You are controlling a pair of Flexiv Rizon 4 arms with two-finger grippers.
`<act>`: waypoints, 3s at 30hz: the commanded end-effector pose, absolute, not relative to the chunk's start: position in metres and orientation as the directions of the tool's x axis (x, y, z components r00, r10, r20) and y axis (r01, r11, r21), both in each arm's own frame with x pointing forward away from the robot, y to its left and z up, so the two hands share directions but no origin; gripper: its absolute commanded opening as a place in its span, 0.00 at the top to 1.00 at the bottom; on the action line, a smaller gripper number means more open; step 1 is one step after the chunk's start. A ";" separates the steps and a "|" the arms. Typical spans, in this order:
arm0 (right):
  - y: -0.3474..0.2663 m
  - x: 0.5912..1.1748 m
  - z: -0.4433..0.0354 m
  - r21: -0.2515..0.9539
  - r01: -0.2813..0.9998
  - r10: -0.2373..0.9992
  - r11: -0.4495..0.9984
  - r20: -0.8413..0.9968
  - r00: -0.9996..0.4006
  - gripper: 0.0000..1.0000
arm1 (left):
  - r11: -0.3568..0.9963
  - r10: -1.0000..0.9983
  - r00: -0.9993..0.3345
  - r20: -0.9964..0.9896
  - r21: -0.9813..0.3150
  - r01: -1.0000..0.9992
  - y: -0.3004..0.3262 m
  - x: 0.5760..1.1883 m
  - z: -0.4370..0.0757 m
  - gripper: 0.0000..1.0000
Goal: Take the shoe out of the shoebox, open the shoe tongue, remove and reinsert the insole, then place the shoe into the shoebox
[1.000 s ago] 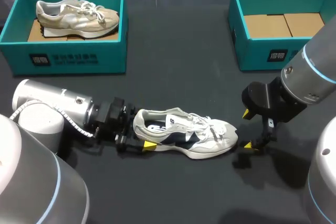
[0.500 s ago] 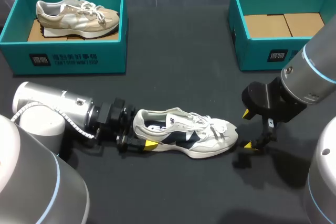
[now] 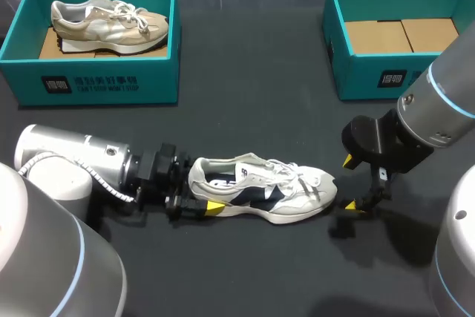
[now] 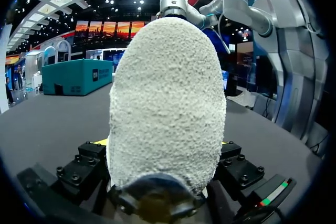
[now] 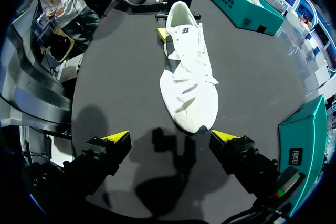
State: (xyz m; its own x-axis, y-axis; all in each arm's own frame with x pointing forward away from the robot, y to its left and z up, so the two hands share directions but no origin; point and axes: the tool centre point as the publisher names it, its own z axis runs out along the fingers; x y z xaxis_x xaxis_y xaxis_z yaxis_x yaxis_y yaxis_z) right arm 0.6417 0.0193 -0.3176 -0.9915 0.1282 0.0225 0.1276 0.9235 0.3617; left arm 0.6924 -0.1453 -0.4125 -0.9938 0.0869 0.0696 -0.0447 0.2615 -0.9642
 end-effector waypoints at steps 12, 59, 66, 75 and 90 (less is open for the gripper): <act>0.019 0.640 -0.318 0.361 0.128 0.130 0.924 0.019 -0.991 0.00 | 0.261 0.087 -0.994 0.070 -0.964 -0.045 -0.146 0.691 -0.413 1.00; 0.174 0.637 -0.252 -0.031 0.908 0.906 0.418 0.077 -0.415 0.00 | 0.261 0.087 -0.994 0.070 -0.964 -0.045 -0.146 0.691 -0.413 1.00; 0.217 0.632 -0.247 -0.065 0.965 0.966 0.255 -0.024 -0.257 0.00 | 0.261 0.087 -0.994 0.070 -0.964 -0.045 -0.146 0.691 -0.413 1.00; 0.227 0.624 -0.247 -0.043 0.983 0.980 0.181 -0.080 -0.184 0.00 | 0.261 0.087 -0.994 0.070 -0.964 -0.045 -0.146 0.691 -0.413 1.00; 0.220 0.633 -0.264 -0.029 0.997 0.982 0.071 -0.175 -0.075 0.00 | 0.261 0.087 -0.994 0.070 -0.964 -0.045 -0.146 0.691 -0.413 1.00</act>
